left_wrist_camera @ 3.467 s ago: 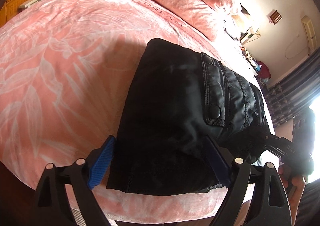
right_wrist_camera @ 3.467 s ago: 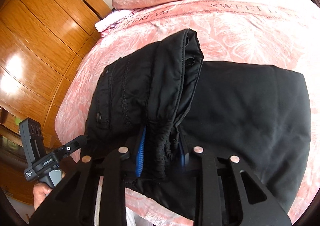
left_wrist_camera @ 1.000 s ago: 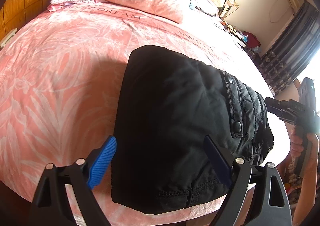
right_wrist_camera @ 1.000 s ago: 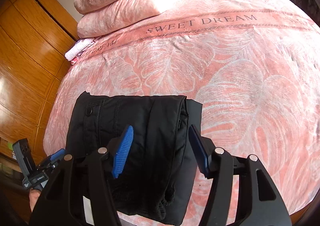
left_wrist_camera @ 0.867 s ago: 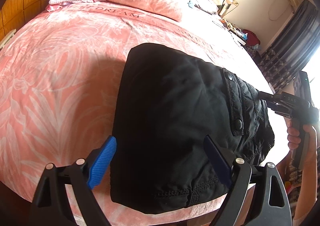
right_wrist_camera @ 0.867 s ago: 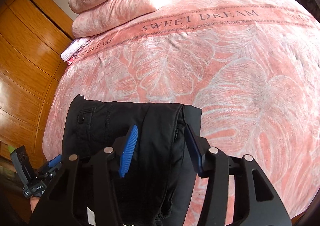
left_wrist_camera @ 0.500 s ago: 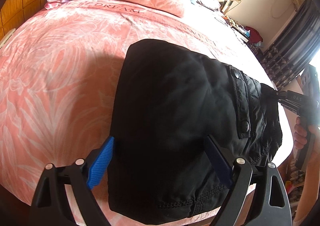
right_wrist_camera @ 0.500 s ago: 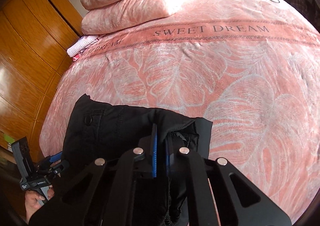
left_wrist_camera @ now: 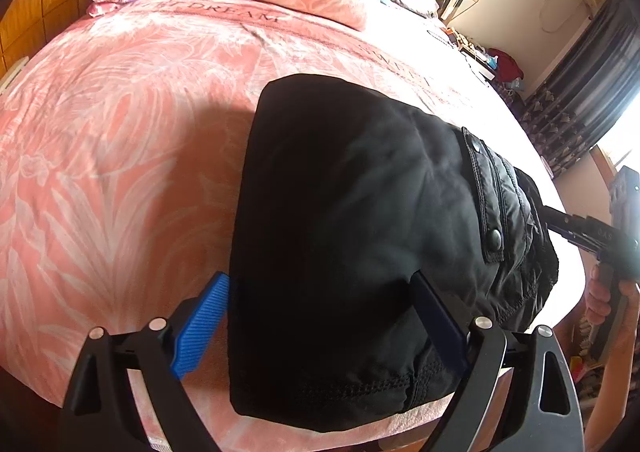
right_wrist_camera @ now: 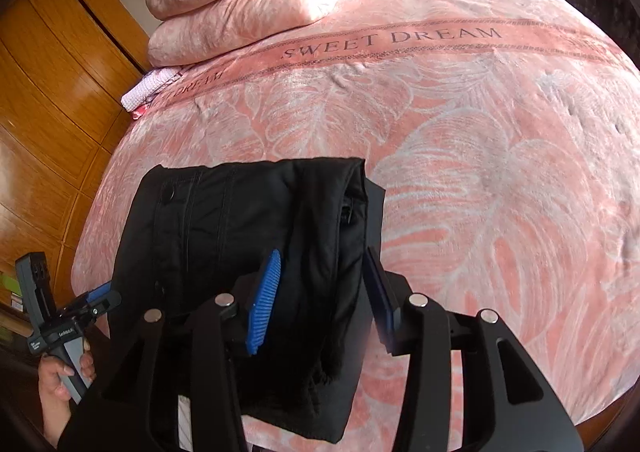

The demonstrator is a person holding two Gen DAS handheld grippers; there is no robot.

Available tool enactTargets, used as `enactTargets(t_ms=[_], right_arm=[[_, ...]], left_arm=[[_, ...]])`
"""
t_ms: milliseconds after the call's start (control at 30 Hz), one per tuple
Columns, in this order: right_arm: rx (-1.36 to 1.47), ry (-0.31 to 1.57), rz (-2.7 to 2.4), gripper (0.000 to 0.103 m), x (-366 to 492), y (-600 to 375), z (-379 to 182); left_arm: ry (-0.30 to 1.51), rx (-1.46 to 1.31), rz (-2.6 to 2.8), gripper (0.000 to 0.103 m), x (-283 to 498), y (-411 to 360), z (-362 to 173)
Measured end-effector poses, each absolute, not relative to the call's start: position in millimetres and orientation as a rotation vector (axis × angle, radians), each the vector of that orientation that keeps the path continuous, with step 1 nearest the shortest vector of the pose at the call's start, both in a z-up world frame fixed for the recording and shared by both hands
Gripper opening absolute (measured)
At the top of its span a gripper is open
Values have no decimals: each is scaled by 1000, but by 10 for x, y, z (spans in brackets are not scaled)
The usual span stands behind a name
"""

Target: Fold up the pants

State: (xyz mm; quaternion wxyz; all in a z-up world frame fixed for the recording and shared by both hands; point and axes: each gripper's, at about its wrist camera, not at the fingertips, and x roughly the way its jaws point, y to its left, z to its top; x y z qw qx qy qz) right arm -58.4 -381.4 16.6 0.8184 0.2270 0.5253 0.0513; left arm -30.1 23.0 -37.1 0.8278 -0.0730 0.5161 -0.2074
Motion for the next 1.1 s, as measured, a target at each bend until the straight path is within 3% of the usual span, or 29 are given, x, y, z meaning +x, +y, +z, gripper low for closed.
enactTargets(t_ms=[100,300,367,567,800,1100], right_arm=[[503,1127,143,53,-872,-3794,181],[530,1156,177,52,-1123,-3671,109],[561,1158,197,34,-1133,-3651,68],[558,1136,222,13,-1212,-3617,176],[588,1222,192,14,-1210,-3655,-147],[551,1223,170,14,-1237,-3649,-96]], left_arm=[[1107,-170,-442,92,-332,280,-396],[1125,-189,-441,92,-377,253,-429],[1122,-169,-438,94,-396,206,-422],[1126,-128,-426,95,-418,155,-427],[1133,-114,-424,97,-413,143,-453],[1136,-98,-430,97,-444,204,-430]])
